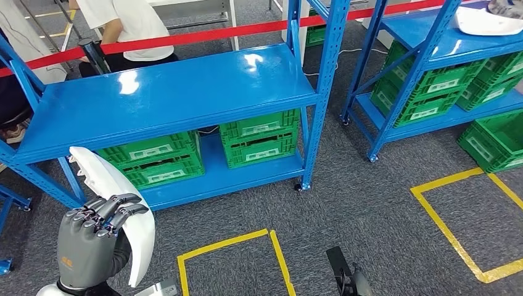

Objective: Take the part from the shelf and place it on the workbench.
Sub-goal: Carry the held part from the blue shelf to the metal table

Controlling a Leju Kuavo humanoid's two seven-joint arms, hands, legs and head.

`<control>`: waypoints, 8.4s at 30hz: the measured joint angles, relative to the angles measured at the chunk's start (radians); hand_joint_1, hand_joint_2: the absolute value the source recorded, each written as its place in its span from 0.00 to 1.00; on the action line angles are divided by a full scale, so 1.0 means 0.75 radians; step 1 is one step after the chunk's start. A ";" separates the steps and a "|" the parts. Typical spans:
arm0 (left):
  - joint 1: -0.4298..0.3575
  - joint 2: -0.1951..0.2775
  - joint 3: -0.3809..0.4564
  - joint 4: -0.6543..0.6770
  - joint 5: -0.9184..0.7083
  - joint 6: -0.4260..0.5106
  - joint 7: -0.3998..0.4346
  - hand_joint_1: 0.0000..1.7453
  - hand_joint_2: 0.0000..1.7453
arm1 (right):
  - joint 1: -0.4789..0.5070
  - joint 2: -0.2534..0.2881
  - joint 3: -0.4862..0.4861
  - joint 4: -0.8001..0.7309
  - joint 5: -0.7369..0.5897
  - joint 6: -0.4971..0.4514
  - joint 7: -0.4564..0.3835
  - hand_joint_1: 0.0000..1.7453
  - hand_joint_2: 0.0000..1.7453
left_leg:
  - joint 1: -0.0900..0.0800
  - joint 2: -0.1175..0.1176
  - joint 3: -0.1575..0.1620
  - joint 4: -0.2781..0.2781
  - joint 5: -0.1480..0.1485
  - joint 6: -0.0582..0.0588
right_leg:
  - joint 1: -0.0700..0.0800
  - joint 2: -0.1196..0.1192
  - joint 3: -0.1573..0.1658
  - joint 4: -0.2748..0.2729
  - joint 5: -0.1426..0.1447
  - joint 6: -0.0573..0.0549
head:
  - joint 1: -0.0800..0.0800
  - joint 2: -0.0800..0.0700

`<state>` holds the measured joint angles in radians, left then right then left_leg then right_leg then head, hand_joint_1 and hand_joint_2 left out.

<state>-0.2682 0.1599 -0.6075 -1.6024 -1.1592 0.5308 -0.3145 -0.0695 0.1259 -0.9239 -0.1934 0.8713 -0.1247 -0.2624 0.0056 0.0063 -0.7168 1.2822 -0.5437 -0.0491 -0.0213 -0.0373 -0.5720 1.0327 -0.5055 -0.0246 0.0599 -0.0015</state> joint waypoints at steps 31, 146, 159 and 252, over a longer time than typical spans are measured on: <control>0.020 -0.042 -0.012 -0.049 -0.080 -0.083 0.092 1.00 1.00 | 0.010 0.009 -0.001 0.000 0.047 -0.003 0.017 0.00 0.00 | -0.005 -0.009 0.014 -0.030 -0.002 0.009 | -0.003 -0.030 0.010 0.013 -0.007 0.003 | -0.005 0.000; 0.059 -0.084 0.221 -0.047 0.012 -0.032 0.084 1.00 1.00 | 0.007 0.027 -0.103 0.000 0.075 -0.076 0.042 0.00 0.00 | -0.014 -0.163 0.140 -0.311 0.097 0.046 | -0.001 0.103 -0.028 0.022 0.028 0.029 | -0.009 0.000; 0.103 -0.079 0.224 -0.110 -0.046 -0.017 0.093 1.00 1.00 | 0.009 0.011 -0.097 -0.001 0.083 -0.056 0.019 0.00 0.00 | -0.031 0.062 0.156 -0.323 0.099 0.062 | 0.016 -0.108 0.015 0.013 -0.007 0.033 | -0.016 0.000; -0.110 -0.207 0.202 0.054 0.271 -0.029 -0.043 1.00 1.00 | -0.006 0.029 -0.134 -0.002 0.073 -0.033 -0.006 0.00 0.00 | -0.024 0.091 0.146 -0.327 0.112 0.058 | 0.010 -0.090 0.020 0.000 0.001 0.039 | -0.019 0.000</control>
<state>-0.3504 0.0045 -0.4557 -1.5619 -0.9562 0.5089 -0.3470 -0.0737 0.1473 -1.0247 -0.1946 0.9263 -0.1494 -0.2668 -0.0122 0.0746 -0.6077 1.0368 -0.4596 -0.0058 -0.0141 -0.1045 -0.5569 1.0326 -0.5045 0.0049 0.0460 -0.0015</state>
